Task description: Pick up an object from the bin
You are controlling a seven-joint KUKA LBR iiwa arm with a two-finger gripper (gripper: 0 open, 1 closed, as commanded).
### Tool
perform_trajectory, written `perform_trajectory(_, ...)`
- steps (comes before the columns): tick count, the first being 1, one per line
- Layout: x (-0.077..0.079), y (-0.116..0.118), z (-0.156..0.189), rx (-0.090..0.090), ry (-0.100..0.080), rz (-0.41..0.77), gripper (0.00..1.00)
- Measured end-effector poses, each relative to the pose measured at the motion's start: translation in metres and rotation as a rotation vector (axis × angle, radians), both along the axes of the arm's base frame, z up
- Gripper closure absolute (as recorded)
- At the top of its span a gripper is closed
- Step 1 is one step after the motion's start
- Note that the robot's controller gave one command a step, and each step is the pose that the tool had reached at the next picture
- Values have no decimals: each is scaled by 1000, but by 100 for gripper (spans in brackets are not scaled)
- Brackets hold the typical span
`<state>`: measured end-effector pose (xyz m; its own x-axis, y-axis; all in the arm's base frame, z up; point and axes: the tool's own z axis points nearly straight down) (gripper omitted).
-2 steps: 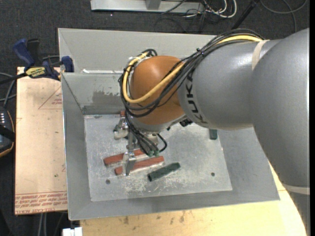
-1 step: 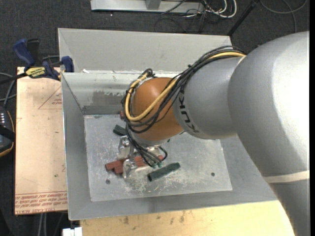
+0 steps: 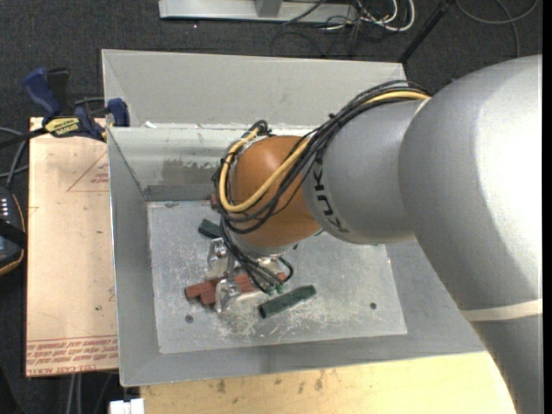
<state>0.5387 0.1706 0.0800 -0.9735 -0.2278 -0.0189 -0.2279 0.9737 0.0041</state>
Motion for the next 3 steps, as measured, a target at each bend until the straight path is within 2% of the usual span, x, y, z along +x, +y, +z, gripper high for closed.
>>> perform_trajectory(1, -10, -2, 117, -7, 16, -11, 100)
perform_trajectory(2, -10, -2, 117, -7, 17, -11, 100)
perform_trajectory(3, -2, -9, 162, -8, 19, 67, 100)
